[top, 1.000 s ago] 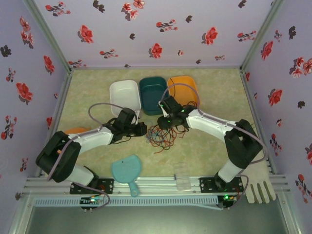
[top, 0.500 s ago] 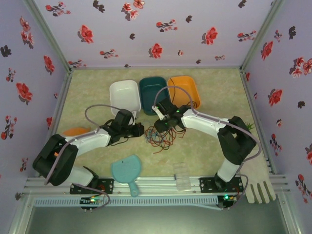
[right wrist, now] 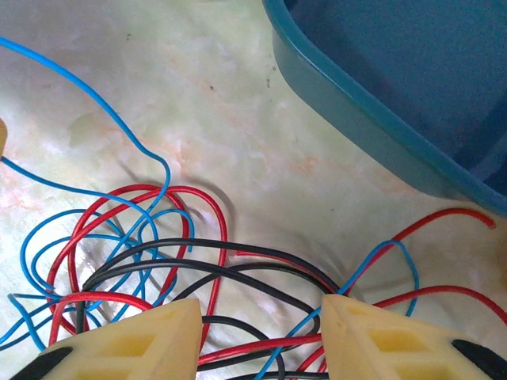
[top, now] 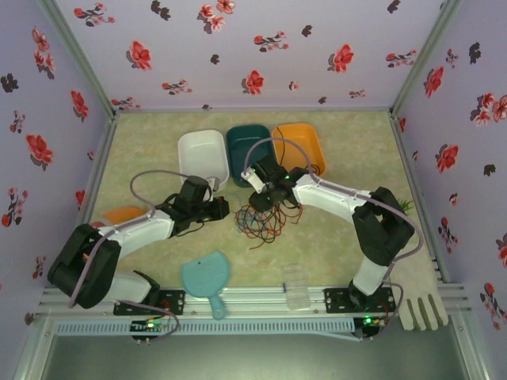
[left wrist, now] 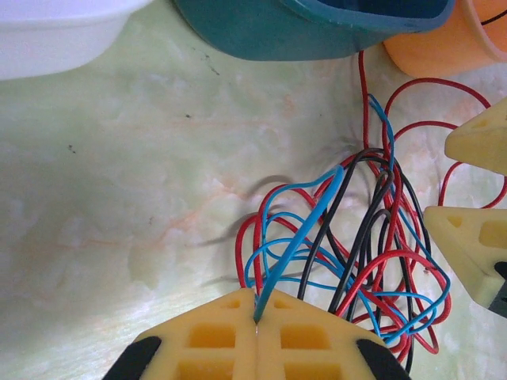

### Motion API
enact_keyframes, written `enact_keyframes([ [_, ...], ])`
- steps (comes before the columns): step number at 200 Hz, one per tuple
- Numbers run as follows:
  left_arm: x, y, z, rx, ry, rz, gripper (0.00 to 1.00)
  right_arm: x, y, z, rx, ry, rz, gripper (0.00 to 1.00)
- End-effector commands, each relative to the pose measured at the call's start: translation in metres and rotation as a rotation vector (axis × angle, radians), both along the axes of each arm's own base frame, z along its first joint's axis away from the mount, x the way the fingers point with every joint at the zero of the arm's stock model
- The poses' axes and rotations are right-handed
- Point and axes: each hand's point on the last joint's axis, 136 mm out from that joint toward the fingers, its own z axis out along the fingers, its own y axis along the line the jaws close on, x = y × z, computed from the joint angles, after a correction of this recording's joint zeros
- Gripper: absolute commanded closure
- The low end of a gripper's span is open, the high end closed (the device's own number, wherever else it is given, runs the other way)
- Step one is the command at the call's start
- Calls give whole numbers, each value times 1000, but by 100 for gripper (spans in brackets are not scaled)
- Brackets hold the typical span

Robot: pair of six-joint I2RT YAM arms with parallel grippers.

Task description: Untangle the cables

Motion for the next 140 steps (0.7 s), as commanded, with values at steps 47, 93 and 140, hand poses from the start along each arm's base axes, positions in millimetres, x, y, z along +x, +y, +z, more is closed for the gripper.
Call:
enact_keyframes([
  [47,-1,10,-4,28,-2,18,98,-4,-1,-21,-56,73,56,57],
  [93,0,8,-5,24,2,16,98,-3,-7,-30,-71,82,43,46],
  [140,2,6,-5,17,4,12,98,5,0,-34,-40,78,40,44],
])
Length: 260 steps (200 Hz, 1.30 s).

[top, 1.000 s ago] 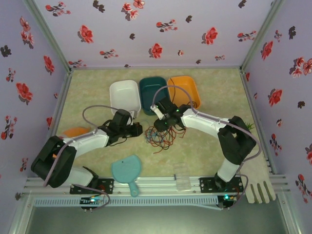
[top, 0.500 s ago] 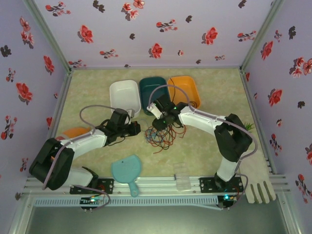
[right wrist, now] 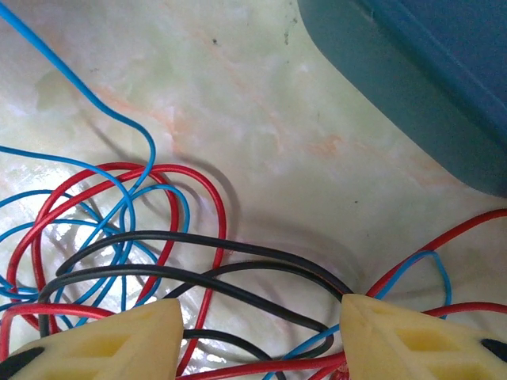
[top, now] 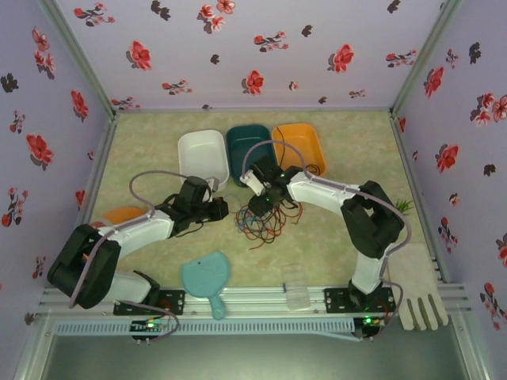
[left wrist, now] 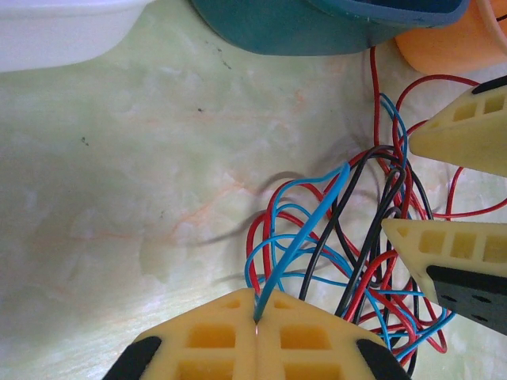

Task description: Untangle the cables

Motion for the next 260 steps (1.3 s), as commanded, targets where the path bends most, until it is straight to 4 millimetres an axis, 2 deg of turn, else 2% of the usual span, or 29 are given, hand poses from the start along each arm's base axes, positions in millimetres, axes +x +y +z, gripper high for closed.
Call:
enact_keyframes([
  [1,3,3,-2,7,-6,6,98,4,5,-6,16,11,10,44],
  [33,4,2,-2,3,-5,6,97,8,9,-8,32,13,22,45],
  [70,4,0,-1,-4,-4,-1,97,11,13,0,62,-2,26,56],
  [93,5,-1,0,-7,-5,-1,97,14,15,14,97,-36,24,67],
  [130,5,-2,1,-10,-5,-2,92,13,15,38,135,-81,23,94],
  [147,5,-2,2,-12,-6,-6,91,13,14,49,157,-101,16,99],
  [189,6,-5,3,-20,-6,-14,90,11,13,79,228,-142,-13,100],
  [260,7,-12,0,-35,4,-26,90,8,1,147,379,-262,-121,100],
])
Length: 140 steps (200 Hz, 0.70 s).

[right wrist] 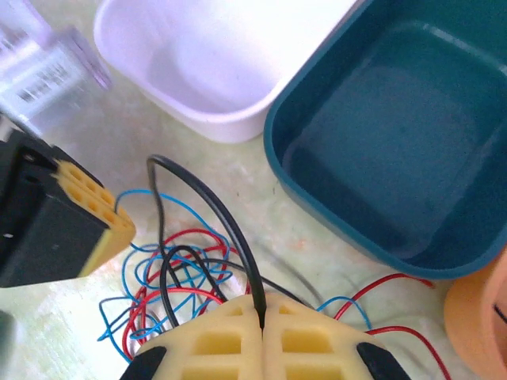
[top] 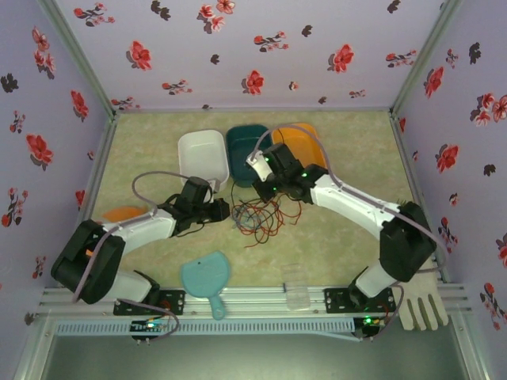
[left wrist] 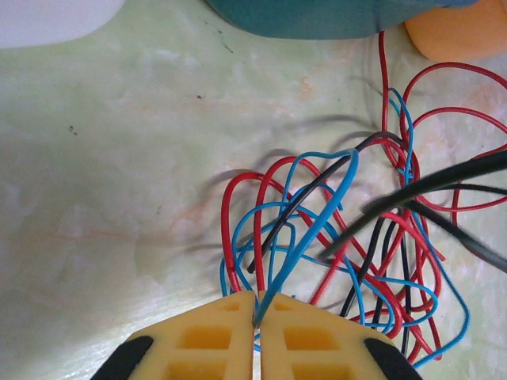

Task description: Untangle the cables

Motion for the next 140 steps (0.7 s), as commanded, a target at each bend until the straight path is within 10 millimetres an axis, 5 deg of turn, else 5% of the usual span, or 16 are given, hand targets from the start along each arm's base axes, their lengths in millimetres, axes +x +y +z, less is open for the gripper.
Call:
enact_keyframes([
  [1,8,-8,10,-34,-23,-10,90,3,-7,28,81,-46,-68,100],
  [140,9,-13,4,-41,-21,-14,93,-1,-51,168,429,-284,-312,100],
])
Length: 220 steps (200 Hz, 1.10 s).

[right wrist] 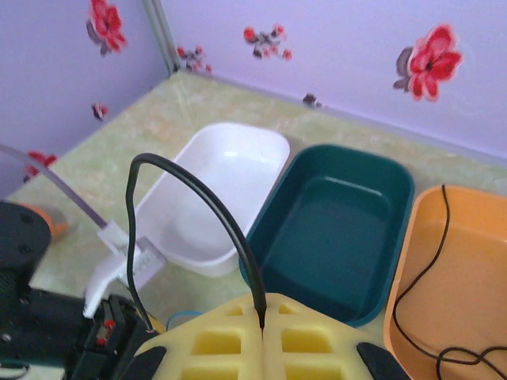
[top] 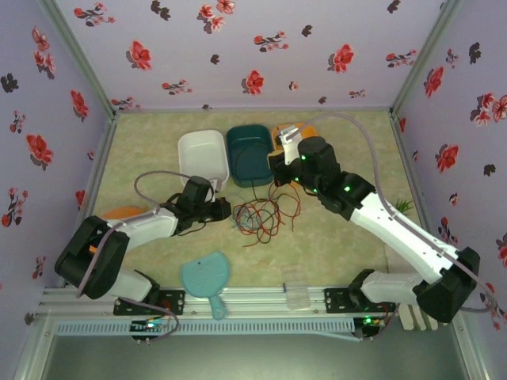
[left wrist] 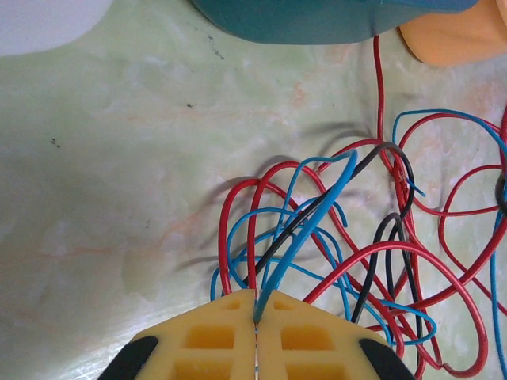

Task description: Untangle the cables

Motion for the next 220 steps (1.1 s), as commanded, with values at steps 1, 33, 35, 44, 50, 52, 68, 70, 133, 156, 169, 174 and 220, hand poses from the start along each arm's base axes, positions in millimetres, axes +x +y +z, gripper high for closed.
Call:
enact_keyframes([
  [1,6,-7,6,-26,-18,-6,93,5,-11,31,105,-61,-75,100],
  [33,7,-8,6,-26,-20,-6,93,5,-16,55,174,-105,-101,100],
  [35,7,-8,6,-27,-20,-6,93,5,-16,56,177,-107,-103,100],
  [44,6,-8,5,-27,-19,-6,93,5,-17,63,193,-118,-106,100],
  [50,6,-8,6,-28,-20,-7,93,4,-18,66,201,-123,-108,100],
  [52,6,-8,5,-26,-19,-7,93,4,-18,68,204,-127,-108,100],
  [68,6,-8,5,-26,-20,-8,93,4,-20,77,225,-148,-116,100],
  [70,6,-8,5,-25,-20,-8,93,4,-21,78,228,-150,-117,100],
  [133,4,-6,4,-21,-22,-14,93,12,-51,106,245,-202,-262,100],
  [156,4,-7,3,-18,-21,-18,94,13,-60,114,282,-212,-294,100],
  [169,5,-7,3,-17,-21,-18,94,13,-69,122,306,-228,-317,100],
  [174,4,-7,2,-17,-21,-18,94,12,-73,126,313,-238,-324,100],
  [220,5,-7,2,-16,-23,-19,95,19,-111,141,309,-269,-473,100],
])
